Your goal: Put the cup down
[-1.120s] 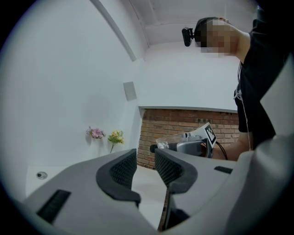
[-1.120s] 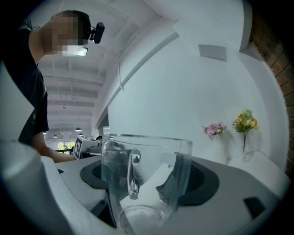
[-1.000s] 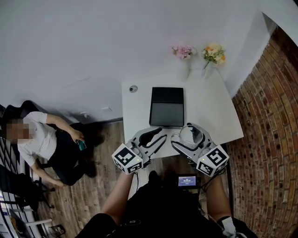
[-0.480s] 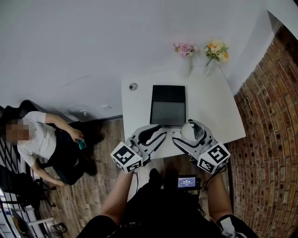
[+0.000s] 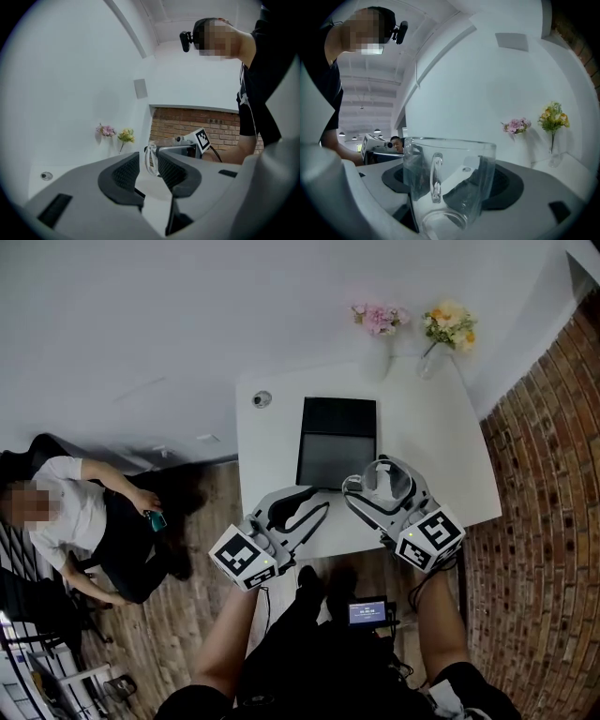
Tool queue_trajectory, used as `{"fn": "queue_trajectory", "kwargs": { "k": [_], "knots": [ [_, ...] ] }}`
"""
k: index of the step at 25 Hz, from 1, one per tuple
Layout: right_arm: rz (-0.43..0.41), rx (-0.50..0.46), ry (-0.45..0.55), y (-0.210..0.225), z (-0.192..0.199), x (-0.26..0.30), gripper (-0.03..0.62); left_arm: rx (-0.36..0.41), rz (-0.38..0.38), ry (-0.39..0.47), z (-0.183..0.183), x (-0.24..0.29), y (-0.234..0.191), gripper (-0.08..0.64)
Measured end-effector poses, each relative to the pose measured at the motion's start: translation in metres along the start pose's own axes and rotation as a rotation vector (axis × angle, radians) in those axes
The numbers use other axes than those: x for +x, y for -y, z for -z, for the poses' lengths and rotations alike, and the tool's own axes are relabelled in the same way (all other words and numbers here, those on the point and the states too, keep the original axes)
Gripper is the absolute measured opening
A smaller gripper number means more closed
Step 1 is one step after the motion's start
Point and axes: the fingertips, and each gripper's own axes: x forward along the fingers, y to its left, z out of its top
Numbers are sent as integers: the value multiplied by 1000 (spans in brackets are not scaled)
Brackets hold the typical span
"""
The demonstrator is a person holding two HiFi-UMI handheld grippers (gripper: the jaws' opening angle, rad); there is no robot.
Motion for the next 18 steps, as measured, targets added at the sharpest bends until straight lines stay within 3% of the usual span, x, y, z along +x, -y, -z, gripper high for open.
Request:
{"fn": "queue_trajectory", "kwargs": {
  "k": [18],
  "knots": [
    [-25,-15,-34,98,40,80,420,-24,-56,-9,22,29,-61,114]
  ]
}}
